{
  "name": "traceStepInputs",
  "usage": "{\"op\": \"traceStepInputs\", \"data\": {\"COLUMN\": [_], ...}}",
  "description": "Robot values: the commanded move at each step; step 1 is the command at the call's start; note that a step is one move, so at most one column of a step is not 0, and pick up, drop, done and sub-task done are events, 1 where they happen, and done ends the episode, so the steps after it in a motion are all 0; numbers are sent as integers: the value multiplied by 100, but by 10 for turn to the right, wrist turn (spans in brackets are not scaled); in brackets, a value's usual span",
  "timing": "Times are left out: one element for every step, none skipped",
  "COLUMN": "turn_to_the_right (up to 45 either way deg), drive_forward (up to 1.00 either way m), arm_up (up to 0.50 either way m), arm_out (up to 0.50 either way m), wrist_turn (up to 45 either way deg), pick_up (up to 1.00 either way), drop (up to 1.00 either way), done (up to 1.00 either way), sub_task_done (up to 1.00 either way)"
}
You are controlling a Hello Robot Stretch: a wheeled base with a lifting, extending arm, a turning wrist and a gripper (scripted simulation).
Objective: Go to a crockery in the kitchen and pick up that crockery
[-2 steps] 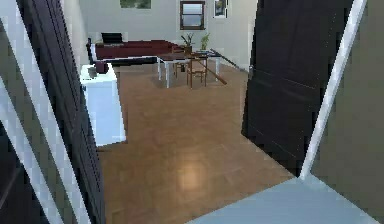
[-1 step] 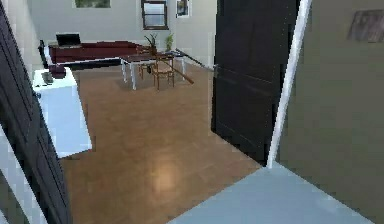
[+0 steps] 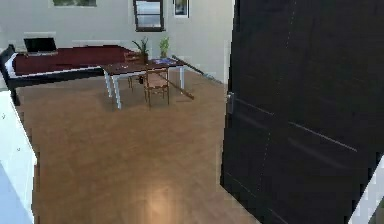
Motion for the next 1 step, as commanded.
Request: {"op": "traceStepInputs", "data": {"turn_to_the_right": [0], "drive_forward": [100], "arm_up": [0], "arm_out": [0], "wrist_turn": [0], "pick_up": [0], "drop": [0], "done": [0], "sub_task_done": [0]}}
